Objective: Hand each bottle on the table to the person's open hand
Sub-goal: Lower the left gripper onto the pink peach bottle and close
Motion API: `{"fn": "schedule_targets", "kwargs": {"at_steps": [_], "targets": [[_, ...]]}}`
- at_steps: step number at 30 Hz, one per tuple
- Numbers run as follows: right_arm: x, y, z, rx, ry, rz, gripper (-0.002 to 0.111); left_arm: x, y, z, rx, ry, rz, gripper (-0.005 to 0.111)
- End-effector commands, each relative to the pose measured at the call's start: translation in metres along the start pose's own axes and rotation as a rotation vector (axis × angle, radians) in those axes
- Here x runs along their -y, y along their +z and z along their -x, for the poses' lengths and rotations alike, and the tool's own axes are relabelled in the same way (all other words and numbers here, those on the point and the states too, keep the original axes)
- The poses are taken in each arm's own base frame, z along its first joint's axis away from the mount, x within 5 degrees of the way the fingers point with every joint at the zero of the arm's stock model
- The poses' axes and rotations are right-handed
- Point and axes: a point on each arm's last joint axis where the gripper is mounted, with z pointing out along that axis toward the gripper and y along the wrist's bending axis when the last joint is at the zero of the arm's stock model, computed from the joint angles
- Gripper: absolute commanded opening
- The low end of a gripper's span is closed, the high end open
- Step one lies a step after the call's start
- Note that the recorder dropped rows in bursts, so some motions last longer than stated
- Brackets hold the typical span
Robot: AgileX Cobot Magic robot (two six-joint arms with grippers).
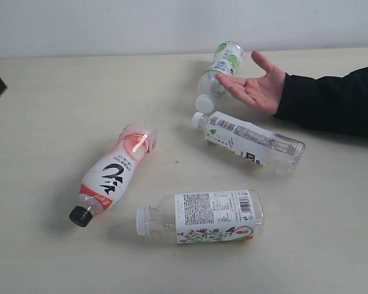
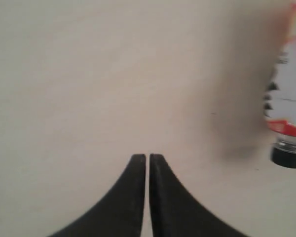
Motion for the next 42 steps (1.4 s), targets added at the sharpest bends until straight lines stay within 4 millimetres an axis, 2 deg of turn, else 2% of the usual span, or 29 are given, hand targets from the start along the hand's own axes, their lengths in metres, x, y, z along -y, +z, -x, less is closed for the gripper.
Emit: {"fn": "schedule_targets", "kwargs": {"at_steps": [1,4,7,14,19,22,37,42], "targets": [[0.000,0.000,-0.001,0.008,0.003,0.001,0.000,0.028,0.025,0.014,-0.058,0.076,-0.109,0.032],[0.000,0.000,-0.001,0.008,0.003,0.001,0.000,0.047,0.036,0.019,-0.082,0.104,-0.147,0.059],[0.000,0.000,-0.001,0.008,0.003,0.001,0.000,0.066,0.044,0.025,-0.068,0.132,-0.181,0.071],[0.000,0.000,-0.001,0.008,0.003,0.001,0.000,0.103,0.059,0.033,-0.045,0.182,-0.198,0.071],[0.000,0.000,-0.001,0.008,0.003,0.001,0.000,0.124,0.069,0.036,-0.028,0.247,-0.204,0.081],[0.000,0.000,-0.001,0.008,0.003,0.001,0.000,0.135,0.078,0.038,-0.030,0.276,-0.203,0.083],[0.000,0.000,-0.001,0.008,0.003,0.001,0.000,0.142,0.134,0.045,-0.072,0.280,-0.181,0.083],[0.000,0.000,-0.001,0.008,0.003,0.001,0.000,0.142,0.139,0.046,-0.063,0.262,-0.168,0.082]]}}
